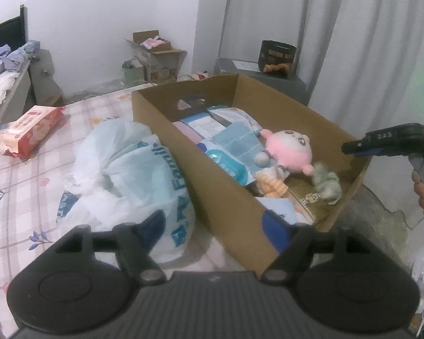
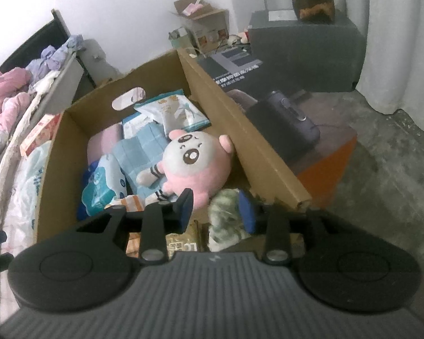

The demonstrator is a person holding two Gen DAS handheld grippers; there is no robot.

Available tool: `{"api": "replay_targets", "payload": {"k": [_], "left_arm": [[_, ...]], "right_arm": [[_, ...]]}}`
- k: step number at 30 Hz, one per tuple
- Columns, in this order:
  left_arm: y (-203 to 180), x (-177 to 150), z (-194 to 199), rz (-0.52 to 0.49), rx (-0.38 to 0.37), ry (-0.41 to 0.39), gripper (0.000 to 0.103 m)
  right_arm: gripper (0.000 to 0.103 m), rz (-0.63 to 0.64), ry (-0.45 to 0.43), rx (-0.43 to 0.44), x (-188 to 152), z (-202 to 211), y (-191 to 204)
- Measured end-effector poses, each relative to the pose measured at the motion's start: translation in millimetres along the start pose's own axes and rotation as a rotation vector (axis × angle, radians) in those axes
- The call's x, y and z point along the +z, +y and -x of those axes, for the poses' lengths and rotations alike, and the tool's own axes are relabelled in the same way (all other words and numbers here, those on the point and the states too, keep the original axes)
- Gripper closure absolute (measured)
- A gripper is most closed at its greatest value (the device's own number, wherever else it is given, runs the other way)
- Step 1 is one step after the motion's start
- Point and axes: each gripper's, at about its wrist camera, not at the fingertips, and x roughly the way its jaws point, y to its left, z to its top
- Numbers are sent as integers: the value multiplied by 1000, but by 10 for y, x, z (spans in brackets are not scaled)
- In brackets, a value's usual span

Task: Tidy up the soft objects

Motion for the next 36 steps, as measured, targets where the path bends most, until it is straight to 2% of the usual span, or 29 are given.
{"api": "replay_targets", "payload": {"k": [4,7,9,11,14,16,18,24,27,31,36], "left_arm": [[27,-18,63,18,31,-14,22],[82,-50,155,51,55,-32,16],[110,-80,218,68,83,-46,11],[131,-114,273,82,117,-55,6],[152,-169,358,104,161,-73,0],[149,-204,431,119,188,-104,0],[140,-225,489,130,206,-119,0],[100,-283,621,172,239,-130,0],[32,-331,678,155,273,-147,0],[-93,-376,690,108,351,-122,0],[-132,-427,671,110,356,-91,0]], "right_arm": [[59,-21,-45,51,-74,215,133],[44,-17,-78,95,-177,341,318],[29,-7,-104,130,-272,429,487],[22,-2,-135,166,-360,515,629],[18,23,-157,200,-470,625,848],[14,45,-168,208,-540,693,966],[5,63,-184,210,-621,770,1062],[1,146,-184,168,-803,907,1287],[1,185,-175,157,-872,956,1365],[1,205,-140,142,-949,966,1429],[1,228,-120,123,-1028,982,1465]]}}
